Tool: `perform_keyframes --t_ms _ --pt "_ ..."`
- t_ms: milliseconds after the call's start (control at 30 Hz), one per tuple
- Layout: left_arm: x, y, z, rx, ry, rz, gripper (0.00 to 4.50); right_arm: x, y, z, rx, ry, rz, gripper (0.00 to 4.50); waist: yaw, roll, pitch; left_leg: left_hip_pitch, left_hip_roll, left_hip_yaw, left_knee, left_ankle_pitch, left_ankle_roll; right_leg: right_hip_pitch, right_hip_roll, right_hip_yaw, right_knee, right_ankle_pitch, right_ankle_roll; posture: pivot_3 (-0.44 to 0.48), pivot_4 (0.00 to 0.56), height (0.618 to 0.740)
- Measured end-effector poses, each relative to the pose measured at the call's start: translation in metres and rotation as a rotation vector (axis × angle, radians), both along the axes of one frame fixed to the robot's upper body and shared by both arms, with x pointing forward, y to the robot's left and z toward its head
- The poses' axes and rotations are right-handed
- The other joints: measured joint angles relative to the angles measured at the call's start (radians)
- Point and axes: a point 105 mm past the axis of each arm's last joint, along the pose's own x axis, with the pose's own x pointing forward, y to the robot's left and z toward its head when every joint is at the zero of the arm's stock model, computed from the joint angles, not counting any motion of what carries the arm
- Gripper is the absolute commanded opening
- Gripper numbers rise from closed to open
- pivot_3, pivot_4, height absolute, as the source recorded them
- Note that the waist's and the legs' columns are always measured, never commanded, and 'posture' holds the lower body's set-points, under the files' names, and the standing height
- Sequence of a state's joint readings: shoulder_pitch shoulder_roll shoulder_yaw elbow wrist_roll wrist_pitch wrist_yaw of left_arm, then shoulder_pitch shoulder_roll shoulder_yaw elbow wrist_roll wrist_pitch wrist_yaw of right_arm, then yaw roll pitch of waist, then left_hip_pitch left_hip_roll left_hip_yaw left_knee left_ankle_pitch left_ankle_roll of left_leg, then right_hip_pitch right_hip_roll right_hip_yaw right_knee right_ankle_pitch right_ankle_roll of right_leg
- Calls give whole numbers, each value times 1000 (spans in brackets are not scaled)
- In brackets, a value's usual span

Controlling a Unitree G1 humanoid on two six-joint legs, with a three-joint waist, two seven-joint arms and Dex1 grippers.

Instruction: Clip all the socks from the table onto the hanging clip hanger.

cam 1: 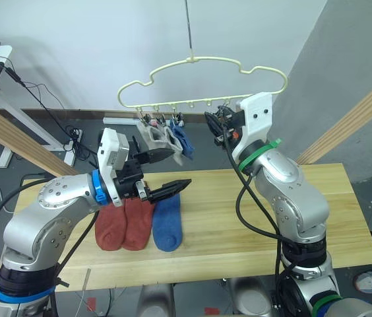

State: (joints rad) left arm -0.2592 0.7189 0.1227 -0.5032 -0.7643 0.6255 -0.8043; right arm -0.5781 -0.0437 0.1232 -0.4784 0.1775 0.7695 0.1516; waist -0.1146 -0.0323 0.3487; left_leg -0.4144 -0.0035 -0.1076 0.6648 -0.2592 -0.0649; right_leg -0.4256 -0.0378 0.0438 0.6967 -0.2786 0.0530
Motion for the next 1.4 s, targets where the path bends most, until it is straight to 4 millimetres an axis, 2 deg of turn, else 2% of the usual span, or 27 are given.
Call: perform_keyframes --t_ms 100,267,367,433,500,567,767,900,1133,1367,1400 --pt "0 0 -1 -2 2 6 4500 0 0 0 0 1 -3 18 0 0 0 0 0 0 0 0 0 0 0 0 0 0 0 -180 284 740" --pt "2 1 -6 -7 13 34 4500 0 -1 -1 1 2 -4 18 0 0 0 0 0 0 0 0 0 0 0 0 0 0 0 -182 286 740" --pt "6 5 -19 29 21 108 4500 1 -1 -1 0 2 -5 18 0 0 0 0 0 0 0 0 0 0 0 0 0 0 0 -181 288 740" --pt "8 7 -39 28 80 190 4500 1 -1 -1 0 3 -5 18 -2 1 -2 1 1 1 0 0 0 0 0 1 0 0 0 -182 293 740" --pt "5 7 -74 56 178 261 4500 1 -2 -1 -3 2 -9 18 -3 0 -2 0 1 1 0 0 0 0 0 1 0 0 0 -184 295 740" --pt "6 5 -96 64 226 327 4500 1 -3 -1 -5 3 -11 18 -1 0 -2 0 1 0 0 0 0 0 0 1 0 0 0 -187 297 740" --pt "9 -3 -134 64 253 501 4500 1 -3 -2 -14 3 -10 18 -1 0 -2 1 0 0 0 1 1 0 0 1 1 2 -1 -200 300 740" --pt "9 4 -163 59 346 668 4500 2 -3 -3 -19 5 -11 18 -1 0 -2 1 0 0 0 1 1 0 1 0 1 2 -1 -210 304 740" --pt "3 3 -184 56 434 772 4500 1 -2 -4 -29 8 -6 18 -2 0 -3 1 -1 1 0 1 2 0 0 1 1 2 -1 -214 306 740" --pt "8 2 -185 55 438 791 4500 1 0 -5 -35 12 0 18 -3 2 -4 1 -1 0 0 2 3 1 0 1 1 3 -1 -221 306 740" --pt "8 3 -187 62 441 795 4118 1 0 -6 -36 14 0 0 -3 3 -6 2 -1 1 0 2 3 1 0 1 1 3 -1 -221 306 740"
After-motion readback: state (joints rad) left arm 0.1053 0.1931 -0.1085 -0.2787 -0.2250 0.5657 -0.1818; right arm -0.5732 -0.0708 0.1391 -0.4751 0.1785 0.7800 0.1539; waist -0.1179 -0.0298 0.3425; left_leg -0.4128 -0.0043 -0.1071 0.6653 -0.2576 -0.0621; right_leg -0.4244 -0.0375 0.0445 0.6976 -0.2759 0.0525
